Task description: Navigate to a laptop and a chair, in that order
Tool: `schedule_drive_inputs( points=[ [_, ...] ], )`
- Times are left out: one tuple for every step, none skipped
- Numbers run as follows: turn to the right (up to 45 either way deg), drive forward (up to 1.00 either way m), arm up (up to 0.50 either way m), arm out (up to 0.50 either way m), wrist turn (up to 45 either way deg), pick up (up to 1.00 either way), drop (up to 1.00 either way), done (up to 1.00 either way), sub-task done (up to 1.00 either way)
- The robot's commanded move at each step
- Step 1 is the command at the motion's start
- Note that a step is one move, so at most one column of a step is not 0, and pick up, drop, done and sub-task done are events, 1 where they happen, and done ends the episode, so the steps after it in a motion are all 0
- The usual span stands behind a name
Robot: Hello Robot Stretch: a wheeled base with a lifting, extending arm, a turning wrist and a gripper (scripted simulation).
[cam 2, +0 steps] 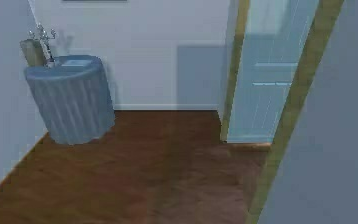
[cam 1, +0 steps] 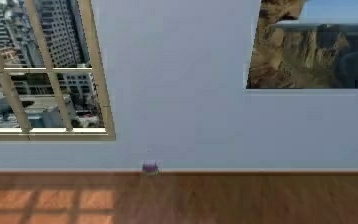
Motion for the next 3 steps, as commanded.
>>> schedule_drive_inputs(
  points=[
    [45.0,0.00,0.00,0.00,0.0,0.00,0.00,0.00,0.00],
    [45.0,0.00,0.00,0.00,0.0,0.00,0.00,0.00,0.00],
    [6.0,0.00,0.00,0.00,0.0,0.00,0.00,0.00,0.00]
  ],
)
